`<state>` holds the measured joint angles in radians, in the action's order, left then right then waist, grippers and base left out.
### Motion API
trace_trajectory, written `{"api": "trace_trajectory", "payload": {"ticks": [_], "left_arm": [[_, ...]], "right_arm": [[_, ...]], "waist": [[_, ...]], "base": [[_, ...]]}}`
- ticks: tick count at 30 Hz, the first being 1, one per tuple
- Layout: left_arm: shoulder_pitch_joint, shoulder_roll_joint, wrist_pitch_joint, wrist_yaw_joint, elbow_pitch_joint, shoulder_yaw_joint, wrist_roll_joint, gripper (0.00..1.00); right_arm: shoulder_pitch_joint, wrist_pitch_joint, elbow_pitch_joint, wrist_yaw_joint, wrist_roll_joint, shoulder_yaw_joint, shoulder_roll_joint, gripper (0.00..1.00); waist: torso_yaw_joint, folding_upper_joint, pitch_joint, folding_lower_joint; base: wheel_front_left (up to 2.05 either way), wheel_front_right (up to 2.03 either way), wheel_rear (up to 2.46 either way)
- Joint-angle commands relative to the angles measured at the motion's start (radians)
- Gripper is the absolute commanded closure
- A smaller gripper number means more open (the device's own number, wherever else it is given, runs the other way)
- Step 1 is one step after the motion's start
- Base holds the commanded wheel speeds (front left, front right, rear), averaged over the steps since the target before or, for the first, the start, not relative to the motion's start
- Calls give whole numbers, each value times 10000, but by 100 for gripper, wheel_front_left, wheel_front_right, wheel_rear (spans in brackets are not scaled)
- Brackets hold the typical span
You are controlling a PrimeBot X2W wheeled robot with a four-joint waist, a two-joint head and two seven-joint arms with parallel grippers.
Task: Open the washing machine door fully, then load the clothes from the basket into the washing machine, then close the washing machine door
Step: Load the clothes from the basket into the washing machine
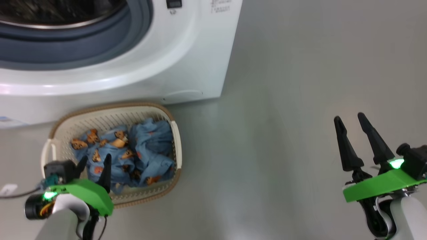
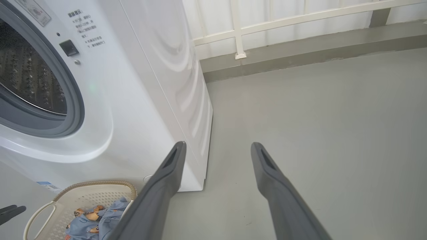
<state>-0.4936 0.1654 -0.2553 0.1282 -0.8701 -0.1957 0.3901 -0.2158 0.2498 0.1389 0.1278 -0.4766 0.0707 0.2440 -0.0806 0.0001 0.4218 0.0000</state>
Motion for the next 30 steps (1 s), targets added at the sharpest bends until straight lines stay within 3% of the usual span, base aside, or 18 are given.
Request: {"api": "trace_trajectory", "payload": {"ticks": [1,12,30], "left_arm": [[-390,390,-65,25,-244,189,-86,0],[-2699,803,250,25,-3245,-775,-35,0],[-4534,1431,1290,7,-4093,-1581,-119,0]], "right_arm": [[-136,120,-282,29,69,250,55,0],[-867,120,-436,29,133,683,-3,0],[-1499,120,-917,29,145,940,-2,0]], "waist": [[-199,-1,856,0],[-455,-1,2252,0],[-690,-1,3852,0]], "base": [[0,0,0],[0,0,0],[0,0,0]]}}
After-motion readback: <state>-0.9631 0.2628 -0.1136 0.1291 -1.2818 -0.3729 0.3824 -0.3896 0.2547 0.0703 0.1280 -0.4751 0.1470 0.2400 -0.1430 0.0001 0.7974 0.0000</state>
